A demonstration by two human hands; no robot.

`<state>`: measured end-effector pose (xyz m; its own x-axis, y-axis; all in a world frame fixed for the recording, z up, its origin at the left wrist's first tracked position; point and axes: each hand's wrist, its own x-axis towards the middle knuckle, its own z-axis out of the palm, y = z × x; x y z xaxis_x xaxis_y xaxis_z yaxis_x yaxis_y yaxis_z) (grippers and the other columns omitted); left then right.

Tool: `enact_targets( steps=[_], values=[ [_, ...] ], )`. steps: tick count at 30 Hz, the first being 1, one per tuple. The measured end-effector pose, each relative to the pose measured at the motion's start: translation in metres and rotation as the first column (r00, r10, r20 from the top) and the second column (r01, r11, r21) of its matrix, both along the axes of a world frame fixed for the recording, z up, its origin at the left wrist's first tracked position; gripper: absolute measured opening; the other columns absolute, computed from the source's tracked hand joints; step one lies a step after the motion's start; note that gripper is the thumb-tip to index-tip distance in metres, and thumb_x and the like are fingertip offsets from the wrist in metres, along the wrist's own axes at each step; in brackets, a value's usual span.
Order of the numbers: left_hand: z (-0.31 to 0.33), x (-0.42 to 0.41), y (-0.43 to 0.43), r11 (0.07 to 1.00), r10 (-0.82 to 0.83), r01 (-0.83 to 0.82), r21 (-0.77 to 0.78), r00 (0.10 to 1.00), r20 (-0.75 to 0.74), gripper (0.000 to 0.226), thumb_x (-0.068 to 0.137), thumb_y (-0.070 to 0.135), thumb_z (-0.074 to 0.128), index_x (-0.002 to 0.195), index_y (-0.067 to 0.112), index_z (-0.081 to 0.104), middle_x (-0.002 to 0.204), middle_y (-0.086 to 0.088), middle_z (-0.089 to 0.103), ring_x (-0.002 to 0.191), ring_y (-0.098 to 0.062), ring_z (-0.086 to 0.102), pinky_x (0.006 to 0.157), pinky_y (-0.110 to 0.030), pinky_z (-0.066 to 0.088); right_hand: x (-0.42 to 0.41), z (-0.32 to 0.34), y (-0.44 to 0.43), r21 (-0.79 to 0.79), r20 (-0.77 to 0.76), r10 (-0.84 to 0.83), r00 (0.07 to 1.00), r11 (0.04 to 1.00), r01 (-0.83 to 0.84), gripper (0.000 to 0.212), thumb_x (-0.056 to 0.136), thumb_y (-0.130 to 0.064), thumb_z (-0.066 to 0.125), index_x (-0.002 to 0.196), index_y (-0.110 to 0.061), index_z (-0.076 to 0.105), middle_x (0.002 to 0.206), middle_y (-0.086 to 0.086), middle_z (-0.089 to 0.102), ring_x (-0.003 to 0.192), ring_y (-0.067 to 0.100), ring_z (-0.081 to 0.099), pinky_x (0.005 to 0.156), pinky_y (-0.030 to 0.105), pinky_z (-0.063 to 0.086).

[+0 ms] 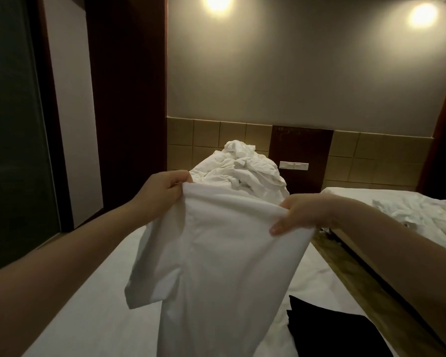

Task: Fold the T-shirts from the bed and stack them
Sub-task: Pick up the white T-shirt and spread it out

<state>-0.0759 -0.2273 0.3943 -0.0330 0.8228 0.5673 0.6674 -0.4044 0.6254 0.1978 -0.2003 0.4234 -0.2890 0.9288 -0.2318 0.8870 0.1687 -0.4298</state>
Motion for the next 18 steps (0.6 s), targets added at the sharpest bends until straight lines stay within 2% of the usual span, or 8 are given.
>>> enact_targets(
  steps=[3,5,7,9,11,14,15,18],
  values=[
    [0.004,-0.006,0.011,0.993,0.074,-0.057,0.106,0.984,-0.165,0.027,0.094,0.005,0.041,0.081,0.004,0.064,0.082,-0.009,0.060,0.080,-0.023,0.055,0.071,-0.032,0.045,-0.012,0.013,0.010,0.257,0.118,-0.047,0.992,0.966,0.015,0.045,0.083,-0.044,0.064,0.113,-0.010,0.063,0.107,0.006,0.064,0.100,0.023,0.060,0.082,0.031,0.051],
    [0.037,-0.009,0.023,0.978,0.157,-0.131,0.160,0.974,-0.166,0.031,0.095,0.012,0.035,0.083,0.002,0.062,0.085,-0.014,0.060,0.082,-0.031,0.056,0.074,-0.037,0.044,-0.023,0.044,0.017,0.456,-0.098,-0.012,0.995,0.888,0.056,0.030,0.088,-0.035,0.060,0.103,-0.010,0.067,0.090,0.004,0.063,0.095,0.024,0.061,0.076,0.030,0.048],
    [0.090,-0.013,0.034,0.944,0.214,-0.208,0.256,0.977,0.007,0.028,0.094,0.011,0.034,0.083,0.004,0.059,0.084,-0.011,0.058,0.079,-0.025,0.054,0.071,-0.036,0.043,-0.034,0.092,0.018,0.681,-0.298,0.124,0.946,0.722,0.120,0.019,0.091,-0.025,0.057,0.096,-0.010,0.069,0.084,0.005,0.065,0.089,0.026,0.059,0.073,0.032,0.044],
    [0.128,-0.010,0.035,0.906,0.148,-0.210,0.368,0.971,0.189,0.022,0.091,0.007,0.039,0.076,0.011,0.055,0.075,-0.005,0.053,0.072,-0.018,0.049,0.064,-0.030,0.038,-0.042,0.129,0.018,0.829,-0.346,0.226,0.911,0.528,0.184,0.028,0.090,-0.027,0.054,0.101,-0.006,0.069,0.099,0.016,0.068,0.097,0.032,0.059,0.081,0.038,0.044],
    [0.130,-0.008,0.036,0.918,0.121,-0.160,0.364,0.984,0.128,0.022,0.091,0.008,0.042,0.074,0.011,0.056,0.076,-0.007,0.057,0.072,-0.021,0.052,0.064,-0.032,0.040,-0.050,0.140,0.024,0.879,-0.290,0.210,0.934,0.445,0.173,0.034,0.090,-0.031,0.052,0.106,-0.006,0.067,0.108,0.018,0.066,0.103,0.032,0.058,0.084,0.036,0.041],
    [0.108,-0.018,0.037,0.950,0.173,-0.151,0.275,0.983,-0.056,0.031,0.088,0.018,0.034,0.074,0.003,0.058,0.077,-0.014,0.060,0.074,-0.029,0.058,0.066,-0.038,0.044,-0.054,0.132,0.045,0.858,0.184,0.080,0.980,0.473,-0.199,0.032,0.091,-0.031,0.048,0.097,-0.005,0.065,0.108,0.018,0.065,0.106,0.031,0.058,0.076,0.033,0.034],
    [0.115,-0.022,0.037,0.938,0.182,-0.181,0.297,0.983,0.024,0.031,0.085,0.019,0.033,0.074,0.004,0.056,0.074,-0.012,0.058,0.070,-0.027,0.056,0.064,-0.038,0.043,-0.052,0.138,0.048,0.883,0.200,0.092,0.976,0.415,-0.220,0.028,0.091,-0.027,0.050,0.094,-0.004,0.065,0.105,0.020,0.065,0.104,0.032,0.059,0.075,0.033,0.033],
    [0.144,-0.023,0.034,0.859,0.191,-0.264,0.439,0.960,0.204,0.022,0.089,0.014,0.037,0.079,0.006,0.055,0.070,-0.003,0.049,0.063,-0.016,0.043,0.057,-0.029,0.034,-0.048,0.168,0.040,0.977,-0.088,0.159,0.983,0.206,0.054,0.020,0.091,-0.014,0.052,0.095,-0.001,0.066,0.101,0.021,0.066,0.097,0.032,0.060,0.071,0.034,0.031]
  ],
)
